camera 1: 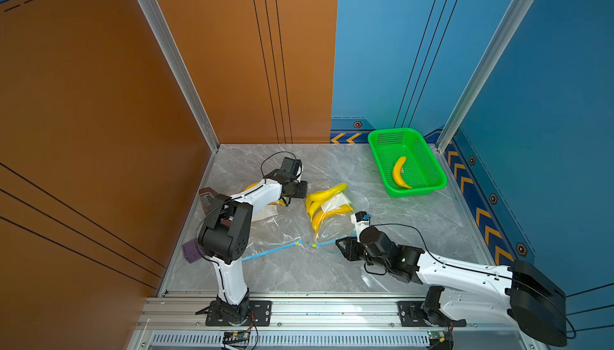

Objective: Open the zip-top bag and take out the banana
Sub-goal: Pick up the banana from the zipper food storage bag.

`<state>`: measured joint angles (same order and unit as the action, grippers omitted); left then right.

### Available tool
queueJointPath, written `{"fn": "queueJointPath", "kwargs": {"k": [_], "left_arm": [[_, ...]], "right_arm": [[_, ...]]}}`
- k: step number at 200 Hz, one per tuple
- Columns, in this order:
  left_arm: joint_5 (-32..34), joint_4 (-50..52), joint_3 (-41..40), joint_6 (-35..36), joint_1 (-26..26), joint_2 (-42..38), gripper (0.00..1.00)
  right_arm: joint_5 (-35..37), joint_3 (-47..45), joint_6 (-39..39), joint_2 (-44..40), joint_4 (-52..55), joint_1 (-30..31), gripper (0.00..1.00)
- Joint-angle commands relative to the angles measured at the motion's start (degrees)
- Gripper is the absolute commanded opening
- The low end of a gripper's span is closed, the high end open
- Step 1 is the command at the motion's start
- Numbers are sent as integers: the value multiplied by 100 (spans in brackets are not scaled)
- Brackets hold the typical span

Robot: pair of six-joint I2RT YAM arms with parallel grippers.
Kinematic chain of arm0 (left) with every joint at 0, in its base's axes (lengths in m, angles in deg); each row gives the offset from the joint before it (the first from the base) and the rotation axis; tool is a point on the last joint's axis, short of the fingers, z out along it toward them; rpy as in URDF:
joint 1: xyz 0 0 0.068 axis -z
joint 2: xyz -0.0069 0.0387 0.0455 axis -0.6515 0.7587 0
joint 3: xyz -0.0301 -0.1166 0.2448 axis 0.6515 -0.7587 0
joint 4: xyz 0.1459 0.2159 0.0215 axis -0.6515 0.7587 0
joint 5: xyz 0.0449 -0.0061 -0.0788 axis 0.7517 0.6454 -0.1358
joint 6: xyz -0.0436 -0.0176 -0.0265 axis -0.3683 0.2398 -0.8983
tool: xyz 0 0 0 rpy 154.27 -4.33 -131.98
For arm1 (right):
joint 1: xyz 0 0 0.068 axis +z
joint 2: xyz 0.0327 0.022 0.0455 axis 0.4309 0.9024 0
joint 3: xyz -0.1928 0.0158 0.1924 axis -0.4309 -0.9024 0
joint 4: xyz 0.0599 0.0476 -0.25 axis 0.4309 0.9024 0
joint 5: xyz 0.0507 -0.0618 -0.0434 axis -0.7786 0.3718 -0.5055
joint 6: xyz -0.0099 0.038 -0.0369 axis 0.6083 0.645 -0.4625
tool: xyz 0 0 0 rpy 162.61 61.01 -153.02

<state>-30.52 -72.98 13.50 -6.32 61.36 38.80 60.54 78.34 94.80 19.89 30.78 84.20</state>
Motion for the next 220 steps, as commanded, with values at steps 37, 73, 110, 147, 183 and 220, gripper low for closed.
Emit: {"fn": "queueJointPath", "kwargs": {"k": [37,73,110,147,183,220], "left_arm": [[144,32,177,10,55,196,30],[162,24,88,-15,134,155,23],[222,25,-103,-48,349,-4,10],[484,13,-449,-221,610,-313,3],[744,-4,-655,-267,799,-487,0],[743,-12,-666,-270,794,-385,0]], "right_arm": [[-95,-32,-333,675,-312,155,42],[-55,200,-429,1457,-1131,-147,42],[100,768,-668,2020,-1457,-499,43],[137,1083,-626,2687,-1627,-756,46],[-31,1473,-921,3188,-1492,-823,46],[16,1675,-1047,3559,-1438,-817,42]]}}
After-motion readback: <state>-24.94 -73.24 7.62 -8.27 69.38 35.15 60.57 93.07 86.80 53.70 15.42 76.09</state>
